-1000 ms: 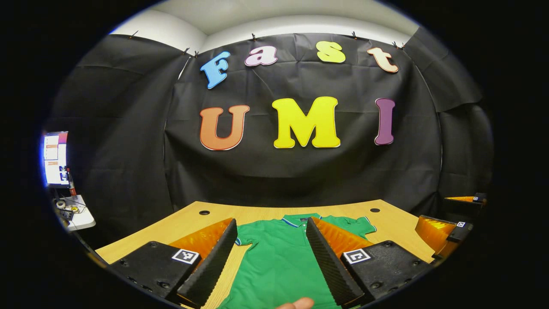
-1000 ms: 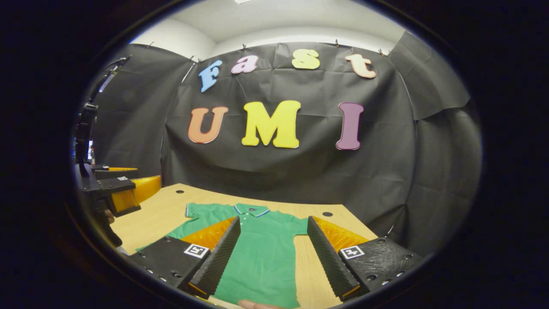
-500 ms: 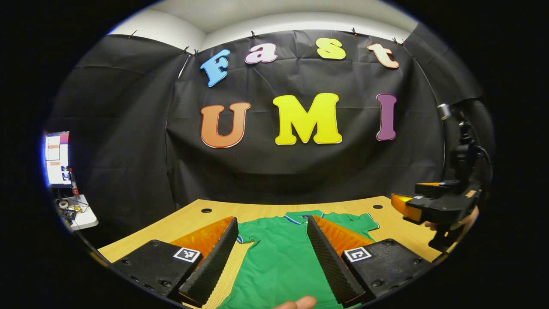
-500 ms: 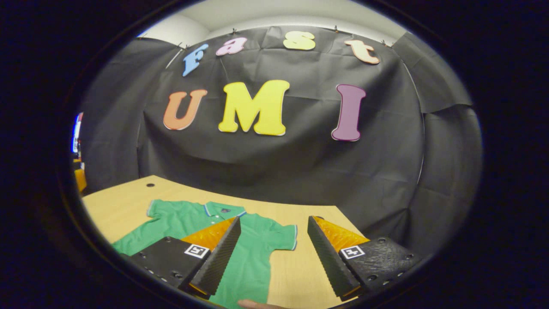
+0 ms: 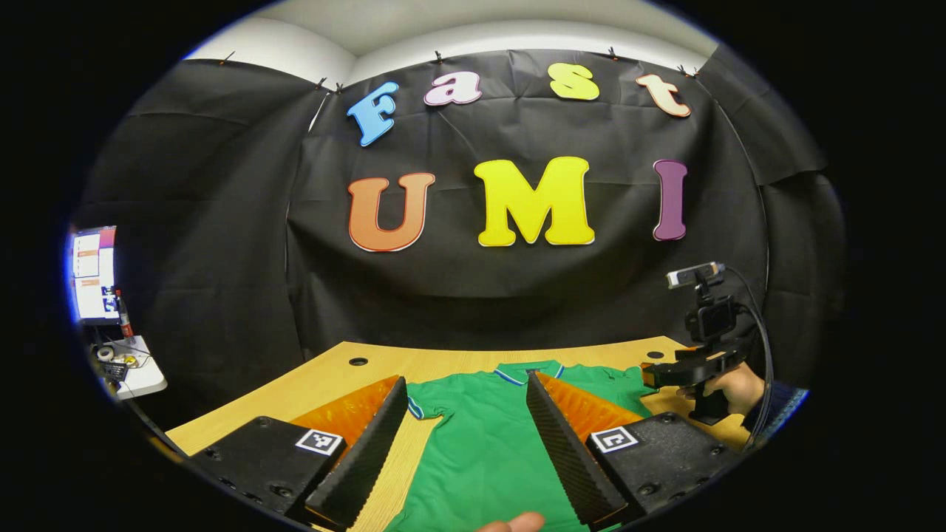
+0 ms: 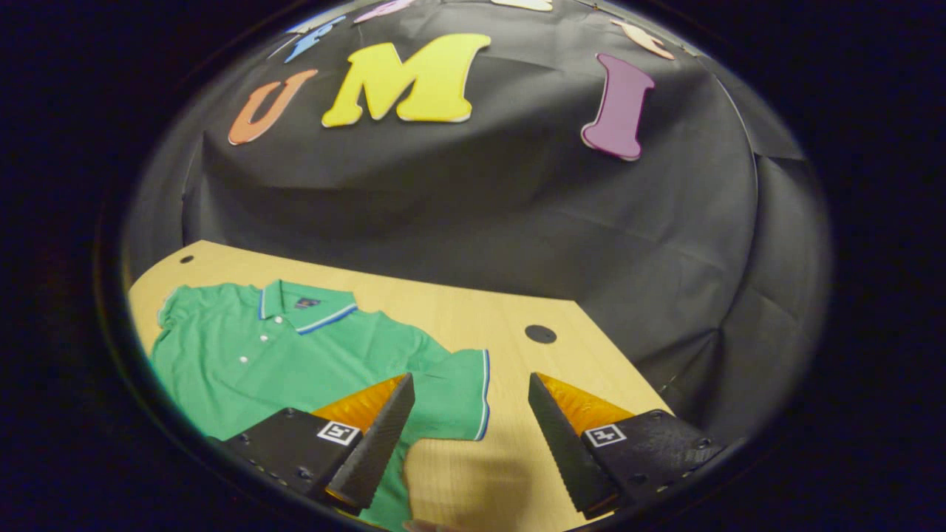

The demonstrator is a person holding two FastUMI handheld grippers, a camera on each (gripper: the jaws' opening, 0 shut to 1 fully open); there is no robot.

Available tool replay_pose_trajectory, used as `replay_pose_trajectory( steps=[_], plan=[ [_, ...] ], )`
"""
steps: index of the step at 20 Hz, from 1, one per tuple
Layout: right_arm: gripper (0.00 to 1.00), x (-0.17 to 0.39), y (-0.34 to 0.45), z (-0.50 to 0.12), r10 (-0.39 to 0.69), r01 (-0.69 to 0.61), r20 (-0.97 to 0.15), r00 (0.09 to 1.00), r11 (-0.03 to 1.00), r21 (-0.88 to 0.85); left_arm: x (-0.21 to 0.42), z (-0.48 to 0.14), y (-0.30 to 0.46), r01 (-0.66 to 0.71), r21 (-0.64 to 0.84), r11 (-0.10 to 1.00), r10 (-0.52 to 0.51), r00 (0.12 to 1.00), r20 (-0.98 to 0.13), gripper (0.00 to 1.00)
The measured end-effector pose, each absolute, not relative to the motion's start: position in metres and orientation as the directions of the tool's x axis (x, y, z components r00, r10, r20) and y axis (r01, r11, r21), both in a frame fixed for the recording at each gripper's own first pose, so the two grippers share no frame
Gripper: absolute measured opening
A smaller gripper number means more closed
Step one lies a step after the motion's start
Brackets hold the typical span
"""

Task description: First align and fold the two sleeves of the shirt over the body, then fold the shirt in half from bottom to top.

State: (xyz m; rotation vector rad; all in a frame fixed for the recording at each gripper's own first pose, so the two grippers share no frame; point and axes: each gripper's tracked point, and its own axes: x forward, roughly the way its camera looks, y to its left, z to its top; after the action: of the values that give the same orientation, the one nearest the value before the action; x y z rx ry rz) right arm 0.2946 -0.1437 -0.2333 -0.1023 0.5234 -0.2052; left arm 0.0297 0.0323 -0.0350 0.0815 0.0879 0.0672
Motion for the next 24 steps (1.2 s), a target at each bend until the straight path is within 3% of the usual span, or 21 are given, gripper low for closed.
replay_pose_trajectory(
  steps=[3,6,9,12,14,15,24],
  plan=[
    [0.96,0.313,-0.150,-0.267,-0.186,0.169,-0.588,0.787,0.982,-0.085,0.034,-0.039,0.035,-0.061,0.074,0.995,0.068,0.993,-0.098,1.00],
    [0.94,0.331,-0.166,-0.285,-0.214,0.186,-0.615,0.758,0.976,-0.110,0.039,-0.046,0.041,-0.073,0.070,0.995,0.080,0.990,-0.119,1.00],
    [0.90,0.339,-0.155,-0.290,-0.150,0.172,-0.640,0.754,0.985,-0.028,0.046,-0.056,0.049,-0.091,0.057,0.994,0.099,0.984,-0.151,1.00],
    [0.35,0.343,-0.148,-0.292,-0.133,0.200,-0.657,0.742,0.979,0.028,0.047,-0.061,0.052,-0.101,0.051,0.994,0.108,0.979,-0.173,1.00],
    [0.10,0.342,-0.146,-0.292,-0.149,0.203,-0.658,0.738,0.979,0.006,0.046,-0.056,0.052,-0.099,0.056,0.994,0.106,0.981,-0.159,1.00],
    [0.02,0.341,-0.146,-0.291,-0.164,0.198,-0.657,0.735,0.980,-0.023,0.045,-0.054,0.052,-0.097,0.061,0.993,0.105,0.983,-0.152,1.00],
    [0.02,0.345,-0.127,-0.231,-0.189,0.155,-0.556,0.809,0.982,-0.109,0.045,-0.054,0.054,-0.100,0.068,0.993,0.109,0.983,-0.146,1.00]
  ],
)
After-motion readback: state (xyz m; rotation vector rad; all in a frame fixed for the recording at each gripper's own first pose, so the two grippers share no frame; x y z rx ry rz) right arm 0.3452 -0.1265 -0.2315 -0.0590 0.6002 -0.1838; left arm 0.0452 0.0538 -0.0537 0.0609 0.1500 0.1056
